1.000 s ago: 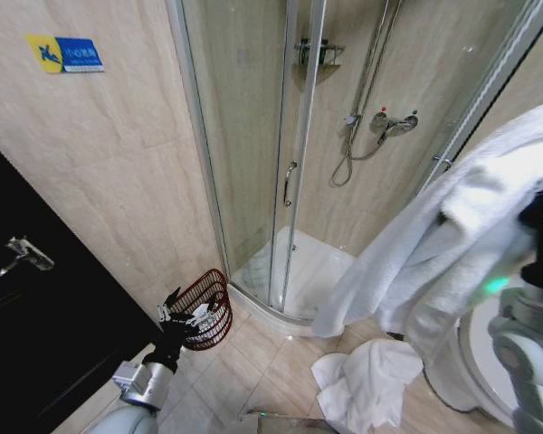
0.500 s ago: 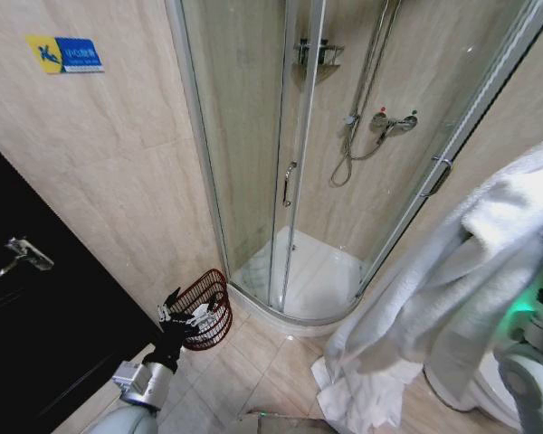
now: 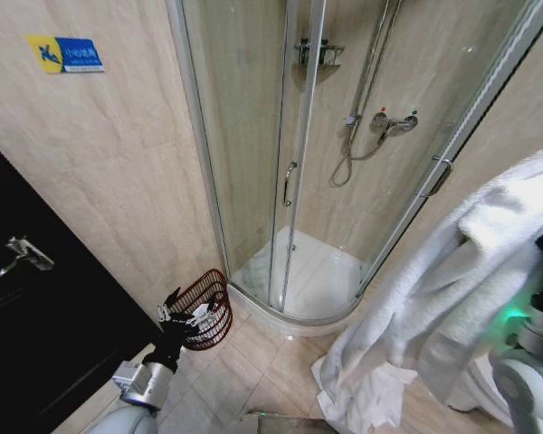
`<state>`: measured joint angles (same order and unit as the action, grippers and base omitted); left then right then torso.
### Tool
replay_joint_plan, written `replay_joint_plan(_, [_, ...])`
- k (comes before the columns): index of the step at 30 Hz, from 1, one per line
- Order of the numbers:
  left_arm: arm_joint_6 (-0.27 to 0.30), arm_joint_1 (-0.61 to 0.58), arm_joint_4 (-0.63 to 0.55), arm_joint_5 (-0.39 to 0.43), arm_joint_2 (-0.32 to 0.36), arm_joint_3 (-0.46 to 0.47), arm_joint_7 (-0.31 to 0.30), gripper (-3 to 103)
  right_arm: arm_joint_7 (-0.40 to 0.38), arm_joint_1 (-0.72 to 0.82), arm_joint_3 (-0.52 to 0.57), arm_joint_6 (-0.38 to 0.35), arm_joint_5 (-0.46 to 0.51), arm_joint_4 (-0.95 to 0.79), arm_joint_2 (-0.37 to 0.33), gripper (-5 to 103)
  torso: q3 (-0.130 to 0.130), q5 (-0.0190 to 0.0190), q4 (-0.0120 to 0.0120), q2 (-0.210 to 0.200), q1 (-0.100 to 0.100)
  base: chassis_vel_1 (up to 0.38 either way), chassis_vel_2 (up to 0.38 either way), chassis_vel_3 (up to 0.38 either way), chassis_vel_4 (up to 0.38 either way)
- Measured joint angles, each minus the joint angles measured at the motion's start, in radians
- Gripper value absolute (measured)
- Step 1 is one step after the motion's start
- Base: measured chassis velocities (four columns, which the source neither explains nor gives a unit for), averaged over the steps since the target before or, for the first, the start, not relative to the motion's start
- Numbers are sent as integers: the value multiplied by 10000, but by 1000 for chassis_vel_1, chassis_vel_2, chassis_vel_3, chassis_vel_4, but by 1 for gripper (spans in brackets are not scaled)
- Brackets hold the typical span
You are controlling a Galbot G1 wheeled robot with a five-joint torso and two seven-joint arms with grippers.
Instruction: Discard the used towel into the hamper.
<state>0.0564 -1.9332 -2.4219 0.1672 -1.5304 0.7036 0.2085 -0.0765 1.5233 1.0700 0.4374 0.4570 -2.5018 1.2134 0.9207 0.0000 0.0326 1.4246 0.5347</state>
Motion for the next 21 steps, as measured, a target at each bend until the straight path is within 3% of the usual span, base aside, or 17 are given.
replay_joint_plan(21, [0,0,0,0,0,0,0,100,-27,-14,-448,-79,-687,16,236,5,0,1,-1,0,0,0,0,0,0])
